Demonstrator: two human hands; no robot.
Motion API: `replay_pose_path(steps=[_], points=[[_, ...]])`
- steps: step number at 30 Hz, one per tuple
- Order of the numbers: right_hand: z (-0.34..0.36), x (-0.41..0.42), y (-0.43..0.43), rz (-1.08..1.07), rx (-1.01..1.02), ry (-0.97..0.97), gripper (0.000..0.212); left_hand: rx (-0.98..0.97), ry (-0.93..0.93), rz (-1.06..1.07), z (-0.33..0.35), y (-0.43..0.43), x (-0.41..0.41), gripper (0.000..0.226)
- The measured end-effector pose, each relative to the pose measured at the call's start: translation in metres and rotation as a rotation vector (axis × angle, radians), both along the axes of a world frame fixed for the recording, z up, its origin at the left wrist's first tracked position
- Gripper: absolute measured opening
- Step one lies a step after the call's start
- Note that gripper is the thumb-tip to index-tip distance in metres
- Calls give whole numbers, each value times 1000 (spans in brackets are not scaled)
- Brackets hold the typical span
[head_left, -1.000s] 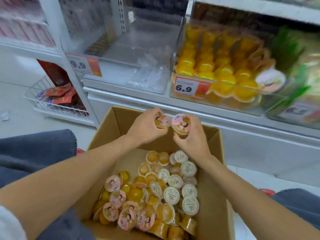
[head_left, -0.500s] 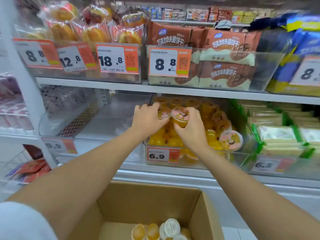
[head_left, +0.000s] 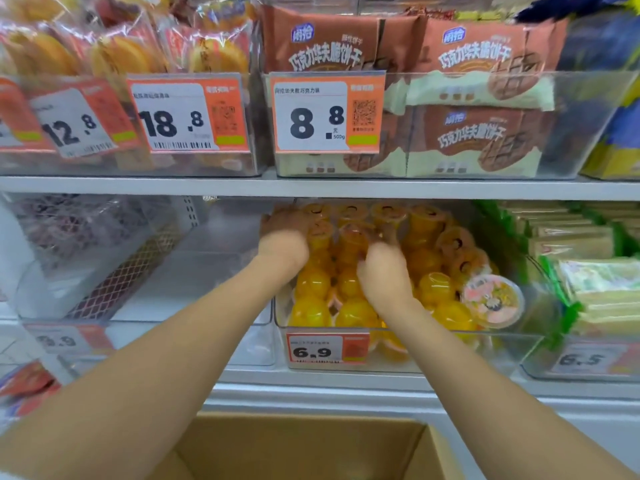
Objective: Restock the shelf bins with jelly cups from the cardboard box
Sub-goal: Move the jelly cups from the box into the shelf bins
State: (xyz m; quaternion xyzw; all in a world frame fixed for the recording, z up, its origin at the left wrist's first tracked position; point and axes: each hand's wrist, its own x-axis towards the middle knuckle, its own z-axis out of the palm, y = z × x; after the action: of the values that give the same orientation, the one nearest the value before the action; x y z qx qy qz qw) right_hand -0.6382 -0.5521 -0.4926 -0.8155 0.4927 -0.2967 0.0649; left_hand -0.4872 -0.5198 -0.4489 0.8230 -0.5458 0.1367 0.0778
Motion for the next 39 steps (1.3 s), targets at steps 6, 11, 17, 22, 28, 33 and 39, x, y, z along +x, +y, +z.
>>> replay_pose_path(steps=[6,11,17,22,28,33,39], points=[[2,-3,6,2,110,30,24,-6,123,-6,-5,-1,8,39],[-2,-3,2,26,-7,-111,55,-75,265,-71,-2,11,5,27],[10,-9,19,-19,-98,-72,36,-287,464,-130,-4,55,-13,25],[1,-29,78,139,-150,-186,18,-415,537,-149,-15,118,-34,9],[-49,-37,159,327,-77,-148,15,-178,633,-189,-65,197,-47,13],[-131,-38,201,474,323,172,23,262,680,-64,-158,256,-32,12],[-245,-37,242,555,723,530,24,790,683,196,-286,319,1,8]])
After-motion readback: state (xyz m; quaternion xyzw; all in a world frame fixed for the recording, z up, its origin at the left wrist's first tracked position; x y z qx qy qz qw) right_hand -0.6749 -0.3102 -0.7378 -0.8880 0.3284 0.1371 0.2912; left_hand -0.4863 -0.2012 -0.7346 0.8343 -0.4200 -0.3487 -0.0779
